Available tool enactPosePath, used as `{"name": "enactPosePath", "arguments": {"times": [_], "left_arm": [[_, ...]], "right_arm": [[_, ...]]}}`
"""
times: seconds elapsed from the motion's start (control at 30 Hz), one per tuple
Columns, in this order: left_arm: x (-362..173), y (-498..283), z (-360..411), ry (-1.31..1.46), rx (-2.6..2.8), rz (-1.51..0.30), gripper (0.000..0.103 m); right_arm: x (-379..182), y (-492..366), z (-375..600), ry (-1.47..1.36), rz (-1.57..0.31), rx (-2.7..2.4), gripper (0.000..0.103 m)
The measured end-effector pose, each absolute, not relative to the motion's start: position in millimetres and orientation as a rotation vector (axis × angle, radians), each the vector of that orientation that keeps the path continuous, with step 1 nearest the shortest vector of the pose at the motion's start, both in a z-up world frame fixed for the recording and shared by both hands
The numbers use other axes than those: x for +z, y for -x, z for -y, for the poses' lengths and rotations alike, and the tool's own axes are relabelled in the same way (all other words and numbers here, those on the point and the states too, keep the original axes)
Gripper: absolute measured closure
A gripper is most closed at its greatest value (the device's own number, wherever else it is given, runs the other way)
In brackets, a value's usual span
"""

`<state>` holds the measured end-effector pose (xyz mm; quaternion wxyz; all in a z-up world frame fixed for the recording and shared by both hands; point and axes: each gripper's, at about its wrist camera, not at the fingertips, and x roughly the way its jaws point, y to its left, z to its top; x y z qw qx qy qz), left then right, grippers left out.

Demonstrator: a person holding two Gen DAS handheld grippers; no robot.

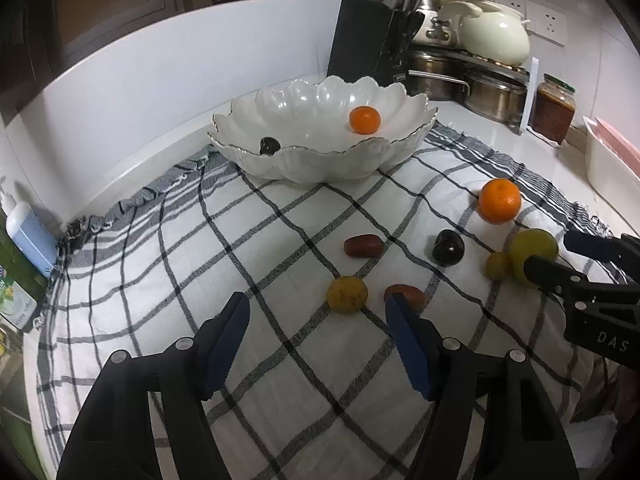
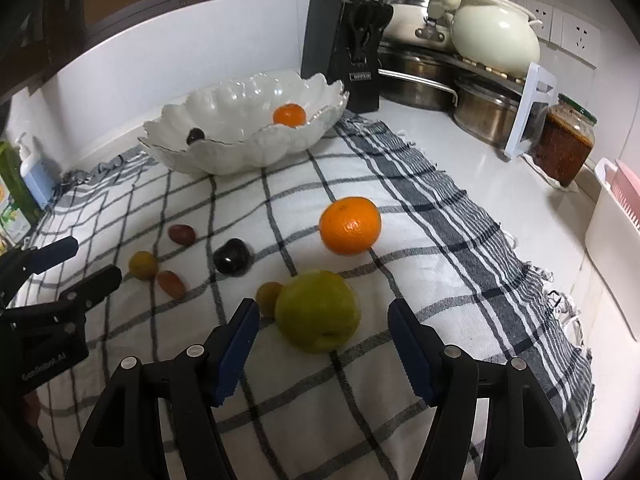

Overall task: Organize fruits
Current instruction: 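Move both tools back toward the remaining fruits on the towel, then grasp the small yellow fruit with the left tool while the right tool grasps the green pear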

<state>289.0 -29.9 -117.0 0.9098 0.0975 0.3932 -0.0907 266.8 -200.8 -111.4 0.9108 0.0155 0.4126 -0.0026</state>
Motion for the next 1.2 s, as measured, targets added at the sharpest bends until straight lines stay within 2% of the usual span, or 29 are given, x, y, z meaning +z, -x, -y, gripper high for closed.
{"name": "enactPosePath", "arguments": {"times": [0.5,0.7,0.83,0.9,1.2], "left_arm": [[-138,-314,39,-0.170,-0.226,-0.877,0.057],[-142,-316,41,-0.175,-0.230,-0.886,0.063],[-143,-317,43,-0.178,-0.248,-0.892,0.071],[-144,-316,44,-0.179,-0.258,-0.896,0.075],[-140,-311,45,-0.192,-0.259,-0.876,0.075]], "right_arm": [[-126,-278,204,-0.052,-0.901,-0.008,0.037],[-129,-281,203,-0.050,-0.911,0.004,0.044],[-130,-282,203,-0.064,-0.913,0.025,0.053],[-130,-282,202,-0.063,-0.912,0.027,0.053],[-126,-280,202,-0.058,-0.902,0.027,0.054]]}}
